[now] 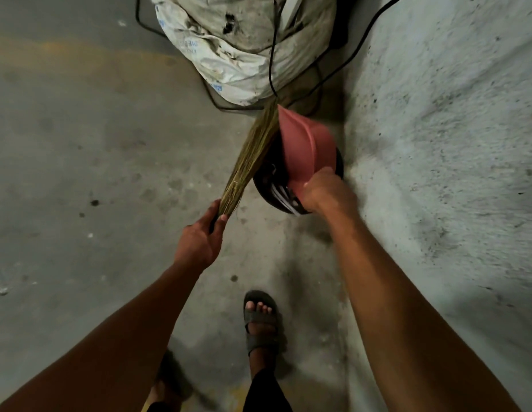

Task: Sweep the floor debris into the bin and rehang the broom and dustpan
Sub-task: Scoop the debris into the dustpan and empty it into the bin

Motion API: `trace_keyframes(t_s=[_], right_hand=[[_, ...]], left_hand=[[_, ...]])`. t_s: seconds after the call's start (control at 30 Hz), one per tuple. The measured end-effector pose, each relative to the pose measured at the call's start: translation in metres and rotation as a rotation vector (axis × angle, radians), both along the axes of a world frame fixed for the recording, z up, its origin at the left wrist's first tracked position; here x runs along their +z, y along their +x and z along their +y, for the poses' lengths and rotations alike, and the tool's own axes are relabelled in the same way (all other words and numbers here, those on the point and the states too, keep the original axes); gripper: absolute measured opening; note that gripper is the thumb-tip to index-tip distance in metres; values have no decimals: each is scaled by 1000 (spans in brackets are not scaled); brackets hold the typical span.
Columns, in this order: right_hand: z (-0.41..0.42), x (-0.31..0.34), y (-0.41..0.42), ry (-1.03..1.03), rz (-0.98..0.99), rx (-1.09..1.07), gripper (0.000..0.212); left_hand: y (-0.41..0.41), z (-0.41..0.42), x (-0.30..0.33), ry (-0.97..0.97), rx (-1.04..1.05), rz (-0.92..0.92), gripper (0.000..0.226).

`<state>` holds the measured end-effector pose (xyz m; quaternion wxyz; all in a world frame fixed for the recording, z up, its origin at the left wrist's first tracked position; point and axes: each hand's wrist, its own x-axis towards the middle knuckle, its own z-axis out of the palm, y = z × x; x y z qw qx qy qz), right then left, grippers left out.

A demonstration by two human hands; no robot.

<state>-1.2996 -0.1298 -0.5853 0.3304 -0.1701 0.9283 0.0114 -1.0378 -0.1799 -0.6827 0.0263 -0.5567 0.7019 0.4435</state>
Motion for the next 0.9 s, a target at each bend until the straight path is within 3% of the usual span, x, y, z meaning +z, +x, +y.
trace_keyframes(t_s=[0.07, 0.2, 0.37, 0.73, 0.9], right_hand=[[8, 15, -11, 16, 11, -7, 66], [25, 29, -16, -44, 77, -30, 50], [21, -7, 6, -77, 65, -46, 45], [20, -110, 24, -6, -151, -88, 68], [19, -132, 18, 19, -154, -82, 74]], left_hand=[[0, -1, 1, 4, -4, -9, 55], [0, -5, 4, -6, -17, -7, 55], [1, -6, -1, -37, -28, -4, 56], [2, -7, -23, -78, -24, 30, 54], [-1, -6, -35, -82, -25, 50, 53]])
